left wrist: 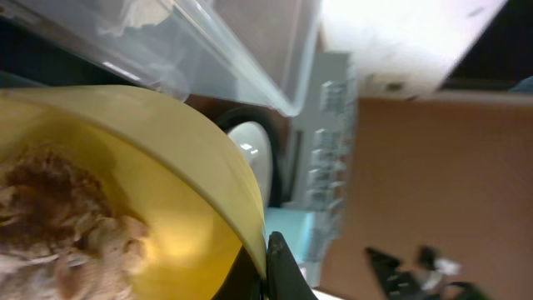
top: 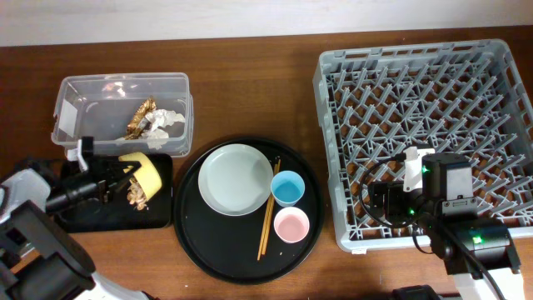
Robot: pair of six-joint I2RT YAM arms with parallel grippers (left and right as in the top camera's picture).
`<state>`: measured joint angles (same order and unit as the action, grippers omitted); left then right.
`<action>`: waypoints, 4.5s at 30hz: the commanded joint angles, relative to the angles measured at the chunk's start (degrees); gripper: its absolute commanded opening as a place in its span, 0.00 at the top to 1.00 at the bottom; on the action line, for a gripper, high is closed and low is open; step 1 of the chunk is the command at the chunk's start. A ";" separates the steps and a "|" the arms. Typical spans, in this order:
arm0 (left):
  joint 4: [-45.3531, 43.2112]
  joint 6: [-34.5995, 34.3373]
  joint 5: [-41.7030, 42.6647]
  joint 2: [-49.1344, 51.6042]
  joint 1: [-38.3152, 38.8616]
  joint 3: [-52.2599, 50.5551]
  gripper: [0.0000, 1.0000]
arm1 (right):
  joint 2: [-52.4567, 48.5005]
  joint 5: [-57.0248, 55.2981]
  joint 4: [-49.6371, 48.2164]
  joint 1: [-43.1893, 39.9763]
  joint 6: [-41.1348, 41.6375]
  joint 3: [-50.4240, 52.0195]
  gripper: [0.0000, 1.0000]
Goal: Sort waste into correct bins and load items into the dishwasher rack
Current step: 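Tip the yellow bowl over the black rectangular tray to dump food, then set the empty yellow bowl onto the white plate with left gripper, then grasp the blue cup with left gripper and lift toward right gripper, then take the blue cup with right gripper and place it in the rack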
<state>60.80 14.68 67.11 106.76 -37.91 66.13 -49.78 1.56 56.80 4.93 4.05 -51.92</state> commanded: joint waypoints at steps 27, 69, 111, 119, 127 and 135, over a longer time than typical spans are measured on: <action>2.08 -5.07 20.11 1.40 -3.30 0.24 1.00 | 0.15 0.33 -0.15 0.31 0.02 -0.72 0.01; -4.63 -12.59 -58.34 -0.63 64.11 13.44 0.59 | 0.17 0.35 0.00 0.31 0.02 -0.72 0.01; -26.43 -31.91 9.86 -7.82 48.11 15.23 1.00 | -15.67 70.86 -19.93 -9.81 -1.31 -1.44 0.01; -35.21 -41.27 9.62 -7.85 56.63 15.23 1.00 | -21.09 81.40 -32.72 -9.73 -1.25 -1.44 0.01; -35.50 -42.49 7.87 -7.82 60.76 15.23 1.00 | -21.09 83.97 -37.24 -9.73 -1.22 -1.44 0.06; -35.50 -42.49 7.48 -7.82 60.81 15.23 1.00 | -21.09 83.49 -38.45 -9.73 -1.25 -1.44 0.38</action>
<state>25.41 -27.31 75.11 99.48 22.76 80.58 -70.74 83.59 18.98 -4.58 3.20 -52.62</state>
